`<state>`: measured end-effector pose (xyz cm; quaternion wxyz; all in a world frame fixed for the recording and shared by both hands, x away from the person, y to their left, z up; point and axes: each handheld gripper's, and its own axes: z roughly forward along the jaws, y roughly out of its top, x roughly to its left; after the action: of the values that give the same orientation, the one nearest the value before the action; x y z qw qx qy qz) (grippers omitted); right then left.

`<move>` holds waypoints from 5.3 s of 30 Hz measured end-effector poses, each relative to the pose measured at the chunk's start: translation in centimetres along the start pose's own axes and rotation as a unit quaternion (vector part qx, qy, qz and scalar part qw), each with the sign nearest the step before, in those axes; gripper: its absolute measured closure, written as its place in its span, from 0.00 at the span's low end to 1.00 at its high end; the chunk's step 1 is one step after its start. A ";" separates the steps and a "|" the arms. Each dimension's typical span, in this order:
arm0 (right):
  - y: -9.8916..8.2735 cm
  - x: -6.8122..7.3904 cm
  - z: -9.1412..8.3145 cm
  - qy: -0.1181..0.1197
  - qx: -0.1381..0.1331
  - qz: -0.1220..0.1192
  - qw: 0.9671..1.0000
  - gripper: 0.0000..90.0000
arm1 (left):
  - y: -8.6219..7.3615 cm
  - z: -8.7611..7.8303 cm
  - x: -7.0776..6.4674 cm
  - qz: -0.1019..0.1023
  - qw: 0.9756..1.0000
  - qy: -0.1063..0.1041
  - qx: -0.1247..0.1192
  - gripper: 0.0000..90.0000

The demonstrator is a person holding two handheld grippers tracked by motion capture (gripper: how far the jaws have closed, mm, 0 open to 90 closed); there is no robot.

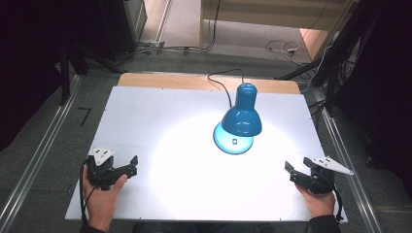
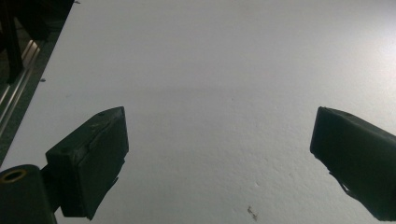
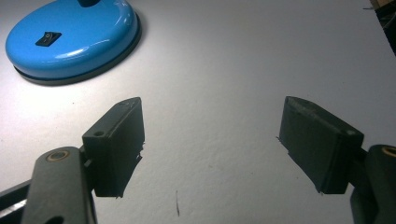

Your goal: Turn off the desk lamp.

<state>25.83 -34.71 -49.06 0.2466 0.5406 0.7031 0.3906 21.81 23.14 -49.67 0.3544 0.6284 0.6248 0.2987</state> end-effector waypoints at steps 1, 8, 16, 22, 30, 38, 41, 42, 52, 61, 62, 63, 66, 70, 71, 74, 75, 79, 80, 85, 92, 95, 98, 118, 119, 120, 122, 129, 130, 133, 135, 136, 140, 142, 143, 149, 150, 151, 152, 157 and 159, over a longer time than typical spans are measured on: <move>0.0 0.0 0.0 0.000 0.000 0.000 1.000 0.23 | 0.0 0.0 0.0 0.000 1.000 -0.001 -0.001 0.06; 0.2 0.4 0.3 0.004 -0.001 -0.004 1.000 0.23 | 0.0 -0.1 0.0 0.001 1.000 -0.004 -0.001 0.06; 0.6 0.8 0.7 0.012 -0.002 -0.004 1.000 0.21 | 0.0 0.1 0.0 0.000 1.000 -0.003 0.000 0.06; 0.9 1.4 1.1 0.017 -0.001 -0.014 1.000 0.20 | 0.0 0.1 0.0 -0.001 1.000 -0.005 0.001 0.06; 1.4 2.1 1.6 0.025 -0.007 -0.016 1.000 0.18 | 0.0 0.1 0.0 -0.004 1.000 -0.007 0.002 0.06; 1.9 2.7 2.1 0.032 -0.011 -0.017 0.999 0.19 | 0.0 0.2 0.0 -0.003 1.000 -0.007 0.002 0.06; 2.1 3.1 2.4 0.034 -0.011 -0.021 0.999 0.19 | 0.0 0.2 0.0 -0.004 1.000 -0.007 0.002 0.06; 2.2 3.4 2.5 0.035 -0.010 -0.024 0.999 0.19 | 0.0 0.1 0.0 -0.004 1.000 -0.007 0.002 0.06; 2.6 4.1 3.2 0.040 -0.010 -0.029 0.999 0.20 | 0.0 0.1 0.0 -0.005 1.000 -0.008 0.002 0.06; 2.9 4.8 3.9 0.044 -0.009 -0.034 0.998 0.21 | 0.0 0.1 0.1 -0.006 1.000 -0.009 0.001 0.06; 3.0 4.9 4.0 0.044 -0.009 -0.033 0.998 0.21 | 0.0 0.1 0.1 -0.006 1.000 -0.008 0.000 0.06; 3.0 4.9 4.0 0.044 -0.009 -0.033 0.998 0.21 | 0.0 0.1 0.1 -0.006 1.000 -0.008 0.000 0.06; 3.2 5.1 4.2 0.046 -0.010 -0.035 0.998 0.22 | -0.1 0.1 0.0 -0.005 1.000 -0.008 0.000 0.06; 3.3 5.3 4.4 0.047 -0.011 -0.034 0.998 0.22 | 0.0 0.1 0.0 -0.004 1.000 -0.007 0.000 0.06; 3.3 5.3 4.4 0.047 -0.011 -0.034 0.998 0.22 | 0.0 0.1 0.0 -0.004 1.000 -0.007 0.000 0.06; 3.4 5.4 4.6 0.049 -0.011 -0.034 0.998 0.22 | -0.1 0.1 0.0 -0.005 1.000 -0.007 -0.001 0.06; 3.5 5.5 4.7 0.049 -0.011 -0.036 0.998 0.22 | 0.0 0.0 0.1 -0.004 1.000 -0.007 -0.001 0.06; 3.6 5.7 5.0 0.049 -0.011 -0.038 0.998 0.23 | 0.0 0.0 0.1 -0.004 1.000 -0.007 -0.001 0.06; 3.7 5.8 5.2 0.049 -0.010 -0.037 0.998 0.23 | 0.0 0.0 0.1 -0.004 1.000 -0.007 -0.002 0.06; 3.9 6.1 5.5 0.051 -0.011 -0.038 0.998 0.24 | 0.0 0.0 0.1 -0.005 1.000 -0.008 -0.002 0.06; 4.0 6.4 5.8 0.052 -0.011 -0.040 0.998 0.24 | 0.0 0.0 0.1 -0.005 1.000 -0.008 -0.002 0.06; 4.1 6.4 5.9 0.053 -0.012 -0.041 0.998 0.24 | 0.0 0.0 0.1 -0.004 1.000 -0.008 -0.002 0.06; 4.1 6.5 6.0 0.053 -0.012 -0.040 0.998 0.24 | 0.0 0.0 0.1 -0.005 1.000 -0.008 -0.002 0.06; 4.4 7.3 6.6 0.058 -0.015 -0.038 0.997 0.31 | -0.1 0.0 0.1 -0.005 1.000 -0.007 -0.001 0.06; 4.4 7.3 6.7 0.060 -0.014 -0.037 0.997 0.33 | -0.1 0.0 0.1 -0.005 1.000 -0.007 -0.001 0.06; 4.4 7.3 6.7 0.060 -0.014 -0.037 0.997 0.33 | -0.1 0.0 0.1 -0.005 1.000 -0.007 -0.002 0.06; 4.5 7.4 7.0 0.066 -0.011 -0.032 0.997 0.38 | -0.1 0.0 0.1 -0.006 1.000 -0.006 -0.002 0.06; 4.6 8.6 7.7 0.052 -0.016 -0.038 0.998 0.44 | -0.1 -0.1 0.1 -0.006 1.000 -0.007 -0.003 0.06; 4.6 8.9 7.9 0.045 -0.015 -0.045 0.998 0.44 | -0.1 -0.1 0.1 -0.006 1.000 -0.007 -0.003 0.06; 4.5 9.3 8.2 0.049 -0.012 -0.057 0.997 0.53 | -0.1 -0.1 0.2 -0.005 1.000 -0.007 -0.003 0.06; 4.4 9.6 8.5 0.059 -0.006 -0.067 0.996 0.60 | -0.1 -0.1 0.2 -0.006 1.000 -0.007 -0.004 0.06; 4.5 9.7 8.6 0.069 -0.004 -0.067 0.995 0.63 | -0.1 -0.1 0.2 -0.006 1.000 -0.007 -0.005 0.06; 4.5 9.9 8.6 0.082 -0.018 -0.074 0.994 0.81 | -0.1 -0.1 0.2 -0.006 1.000 -0.007 -0.005 0.06; 4.4 10.1 8.7 0.092 -0.032 -0.082 0.992 0.90 | -0.1 -0.1 0.2 -0.006 1.000 -0.007 -0.005 0.06; 4.3 10.3 8.7 0.096 -0.036 -0.085 0.991 0.93 | -0.1 -0.1 0.2 -0.005 1.000 -0.007 -0.005 0.06; 4.4 10.5 8.9 0.109 -0.046 -0.096 0.988 0.97 | 0.0 -0.2 0.2 -0.005 1.000 -0.006 -0.005 0.06; 4.5 10.6 9.1 0.103 -0.031 -0.109 0.988 0.97 | 0.0 -0.2 0.2 -0.005 1.000 -0.006 -0.005 0.06; 4.5 10.6 9.1 0.103 -0.031 -0.109 0.988 0.97 | 0.0 -0.2 0.2 -0.005 1.000 -0.006 -0.005 0.06; 4.5 10.7 9.2 0.101 -0.029 -0.111 0.988 0.97 | 0.0 -0.2 0.2 -0.005 1.000 -0.006 -0.005 0.06; 4.6 10.8 9.4 0.110 -0.028 -0.096 0.989 0.97 | 0.0 -0.2 0.2 -0.005 1.000 -0.006 -0.005 0.06; 4.7 10.9 9.5 0.112 -0.027 -0.094 0.989 0.97 | 0.0 -0.2 0.2 -0.006 1.000 -0.005 -0.006 0.06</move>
<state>32.57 -21.11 -49.82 0.2160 0.4184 0.7631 0.4428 21.65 23.35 -49.63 0.3631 0.6242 0.6249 0.2967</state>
